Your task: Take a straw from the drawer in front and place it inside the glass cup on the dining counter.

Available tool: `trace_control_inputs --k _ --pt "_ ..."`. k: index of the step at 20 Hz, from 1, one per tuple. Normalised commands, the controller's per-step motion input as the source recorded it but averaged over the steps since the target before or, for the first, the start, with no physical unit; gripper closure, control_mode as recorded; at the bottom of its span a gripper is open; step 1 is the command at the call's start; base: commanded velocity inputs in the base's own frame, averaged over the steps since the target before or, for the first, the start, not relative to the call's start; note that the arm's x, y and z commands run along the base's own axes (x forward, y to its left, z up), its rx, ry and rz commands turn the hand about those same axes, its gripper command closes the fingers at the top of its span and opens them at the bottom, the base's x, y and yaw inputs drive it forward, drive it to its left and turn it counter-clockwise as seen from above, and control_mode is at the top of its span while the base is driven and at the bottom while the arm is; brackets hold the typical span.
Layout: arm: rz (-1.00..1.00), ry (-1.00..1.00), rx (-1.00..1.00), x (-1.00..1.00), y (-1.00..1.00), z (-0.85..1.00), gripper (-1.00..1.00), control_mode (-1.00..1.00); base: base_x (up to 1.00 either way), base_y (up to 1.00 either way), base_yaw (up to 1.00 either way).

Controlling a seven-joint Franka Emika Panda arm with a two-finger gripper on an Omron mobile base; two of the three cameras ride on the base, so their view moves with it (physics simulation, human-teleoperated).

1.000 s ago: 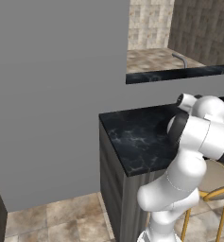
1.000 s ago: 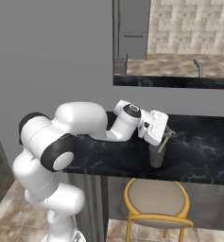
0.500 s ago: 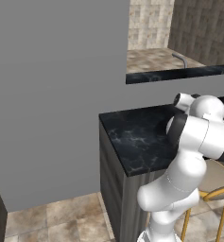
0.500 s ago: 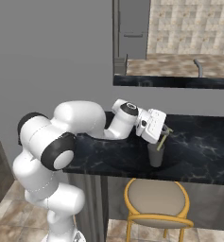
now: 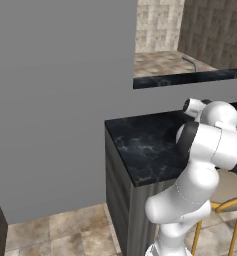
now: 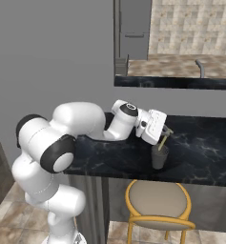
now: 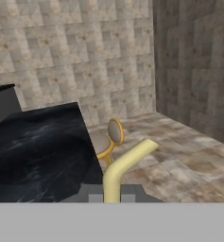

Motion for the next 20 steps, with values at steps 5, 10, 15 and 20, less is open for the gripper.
trace_control_inputs --k 5,10,15,20 --pt "0.0 0.0 0.0 -0.02 0.0 0.07 1.0 -1.0 0.0 0.0 0.0" --pt "0.0 0.0 0.0 0.07 0.0 0.0 1.0 -1.0 0.0 0.0 0.0" --pt "0.0 0.0 0.0 0.22 0.0 -0.03 1.0 -1.0 0.0 0.0 0.0" --pt "0.0 0.03 0.0 0.1 0.0 -0.2 1.0 -1.0 0.0 0.0 0.0"
